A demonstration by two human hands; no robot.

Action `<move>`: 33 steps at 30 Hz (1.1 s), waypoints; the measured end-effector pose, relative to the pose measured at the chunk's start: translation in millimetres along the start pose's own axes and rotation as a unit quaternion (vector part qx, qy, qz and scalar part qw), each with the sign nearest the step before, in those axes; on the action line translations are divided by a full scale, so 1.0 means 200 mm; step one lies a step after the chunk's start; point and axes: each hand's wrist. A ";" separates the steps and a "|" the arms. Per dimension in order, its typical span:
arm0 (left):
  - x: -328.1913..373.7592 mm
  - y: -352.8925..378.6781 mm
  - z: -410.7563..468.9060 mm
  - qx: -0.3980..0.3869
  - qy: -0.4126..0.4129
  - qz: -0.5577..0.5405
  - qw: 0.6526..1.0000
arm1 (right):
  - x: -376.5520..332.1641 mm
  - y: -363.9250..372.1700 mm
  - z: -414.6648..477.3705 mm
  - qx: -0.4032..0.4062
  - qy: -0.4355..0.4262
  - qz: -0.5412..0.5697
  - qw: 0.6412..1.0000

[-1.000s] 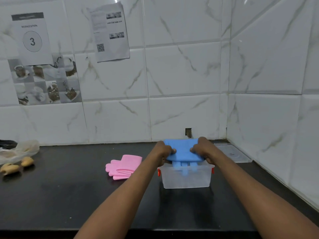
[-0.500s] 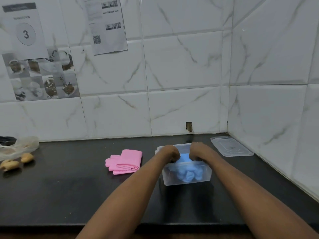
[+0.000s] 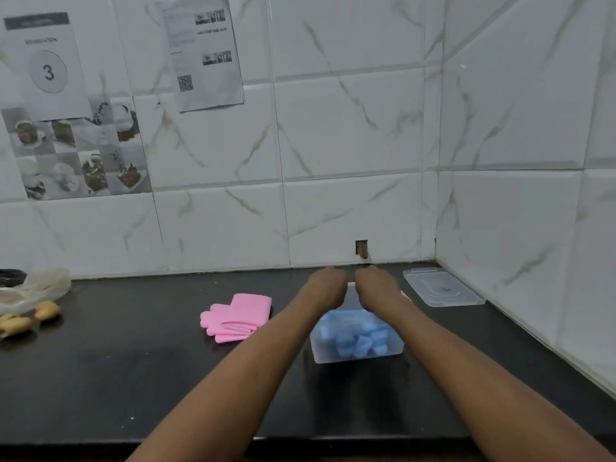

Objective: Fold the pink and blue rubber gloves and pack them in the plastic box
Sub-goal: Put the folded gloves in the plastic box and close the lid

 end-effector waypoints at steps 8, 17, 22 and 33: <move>-0.05 0.05 -0.03 -0.199 -0.026 -0.006 0.980 | 0.02 -0.02 0.04 -0.209 -0.006 -0.032 0.977; -0.08 0.05 -0.07 0.015 0.005 -0.062 0.998 | 0.00 0.08 0.11 -0.208 0.014 -0.047 0.977; -0.39 0.05 -0.25 0.273 -0.166 -0.176 0.931 | 0.00 0.04 0.08 -0.189 0.019 -0.040 0.981; -0.83 0.37 -0.35 0.158 -0.372 -0.091 0.910 | -0.14 -0.13 -0.34 0.169 -0.100 0.291 0.936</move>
Point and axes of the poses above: each hand's wrist, its own z-axis towards the middle knuckle, its own y-axis out of the palm, x = y × z, and after that the axes turned 10 degrees about y, right-handed
